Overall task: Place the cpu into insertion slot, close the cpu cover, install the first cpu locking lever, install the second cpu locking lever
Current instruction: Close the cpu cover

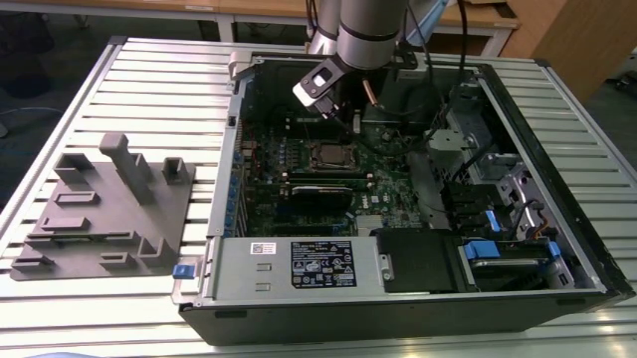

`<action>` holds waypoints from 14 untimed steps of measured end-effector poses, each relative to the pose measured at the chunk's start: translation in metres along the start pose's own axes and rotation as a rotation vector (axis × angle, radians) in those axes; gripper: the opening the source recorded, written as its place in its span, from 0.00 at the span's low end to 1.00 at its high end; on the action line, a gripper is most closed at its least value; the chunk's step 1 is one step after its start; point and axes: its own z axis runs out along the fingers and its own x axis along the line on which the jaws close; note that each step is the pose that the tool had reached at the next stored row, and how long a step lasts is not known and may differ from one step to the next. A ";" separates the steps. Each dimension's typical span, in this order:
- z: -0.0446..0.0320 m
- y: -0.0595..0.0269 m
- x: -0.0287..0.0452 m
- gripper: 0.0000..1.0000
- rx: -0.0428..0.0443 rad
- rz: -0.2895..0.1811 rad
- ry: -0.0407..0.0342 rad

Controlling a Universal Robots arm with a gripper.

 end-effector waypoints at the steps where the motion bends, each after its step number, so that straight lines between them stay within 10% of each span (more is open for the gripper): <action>1: 0.0007 -0.0020 -0.0001 0.11 0.0000 0.000 -0.0001; 14: 0.0076 -0.0117 -0.0010 0.11 0.0020 -0.047 -0.0006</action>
